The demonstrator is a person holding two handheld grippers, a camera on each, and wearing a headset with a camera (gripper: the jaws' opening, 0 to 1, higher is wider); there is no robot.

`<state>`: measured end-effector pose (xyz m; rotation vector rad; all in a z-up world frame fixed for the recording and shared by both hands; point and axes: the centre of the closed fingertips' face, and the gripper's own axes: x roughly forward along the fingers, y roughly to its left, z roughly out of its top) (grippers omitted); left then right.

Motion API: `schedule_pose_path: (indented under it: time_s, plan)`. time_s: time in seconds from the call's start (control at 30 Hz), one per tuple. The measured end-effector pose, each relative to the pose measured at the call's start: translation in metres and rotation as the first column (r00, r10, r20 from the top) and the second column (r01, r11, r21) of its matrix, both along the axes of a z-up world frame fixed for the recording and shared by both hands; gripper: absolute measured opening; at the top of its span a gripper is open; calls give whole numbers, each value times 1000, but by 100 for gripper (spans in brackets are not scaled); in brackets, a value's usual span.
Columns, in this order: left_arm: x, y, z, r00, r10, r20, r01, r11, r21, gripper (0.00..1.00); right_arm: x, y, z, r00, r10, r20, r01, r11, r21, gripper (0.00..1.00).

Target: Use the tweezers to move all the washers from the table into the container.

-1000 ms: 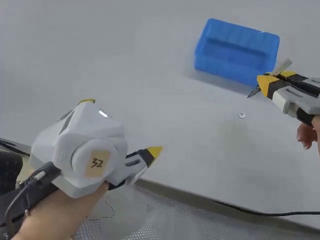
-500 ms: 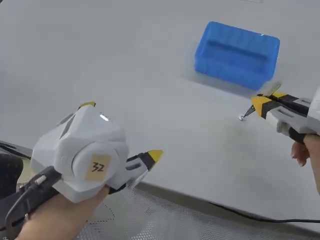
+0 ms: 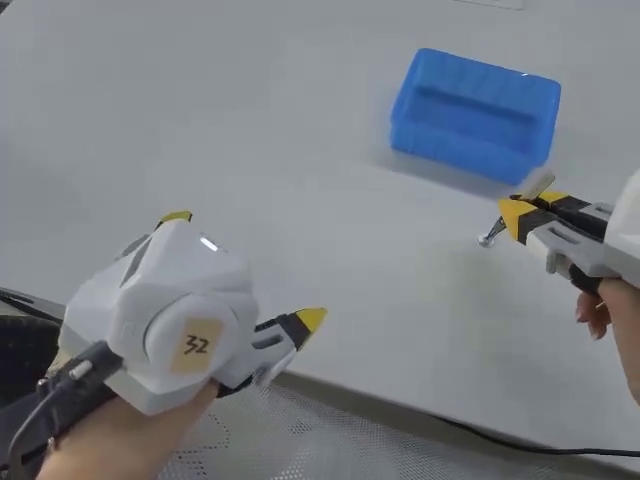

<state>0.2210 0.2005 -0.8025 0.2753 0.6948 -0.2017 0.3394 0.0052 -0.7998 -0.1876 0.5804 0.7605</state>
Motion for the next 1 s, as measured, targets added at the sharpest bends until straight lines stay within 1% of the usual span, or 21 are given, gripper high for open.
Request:
schedule_pose_path:
  time_s: [0.07, 0.2, 0.27, 0.37, 0.5, 0.6, 0.73, 0.77, 1.0]
  plan:
    - [0, 0, 0, 1000, 0, 0, 0, 1000, 2, 94, -2, 0, 0, 1000, 1, -5, -1, 1000, 9, 3]
    - [0, 0, 0, 1000, 1, 2, -1, 1000, 4, 94, -6, -1, -2, 1000, 6, 10, -7, 1000, 4, 3]
    - [0, 1, 0, 1000, 2, 1, -2, 1000, 5, 94, -5, -2, -2, 1000, 3, 11, -3, 1000, 8, 3]
    - [0, 0, 0, 1000, 2, 1, -2, 1000, 5, 94, -3, -3, -2, 1000, -21, -21, 21, 999, 32, 3]
    - [0, 1, 0, 1000, 3, 1, -3, 1000, 5, 94, -2, -1, -2, 1000, -14, -23, 15, 1000, 18, 2]
    - [0, 1, 0, 1000, 4, 2, -4, 1000, 6, 94, -2, 0, -2, 1000, -1, -21, 1, 1000, -2, 2]
    - [0, 1, 0, 1000, 5, 3, -5, 1000, 5, 94, -2, 1, -1, 999, 3, -36, -3, 1000, -5, 2]
    - [0, 1, 0, 1000, 5, 3, -5, 1000, 5, 94, -2, 1, -1, 999, 2, -45, -2, 1000, 4, 2]
    - [0, 1, 0, 1000, 5, 5, -5, 1000, 5, 94, -3, 2, 9, 999, 3, -41, -3, 1000, 17, 2]
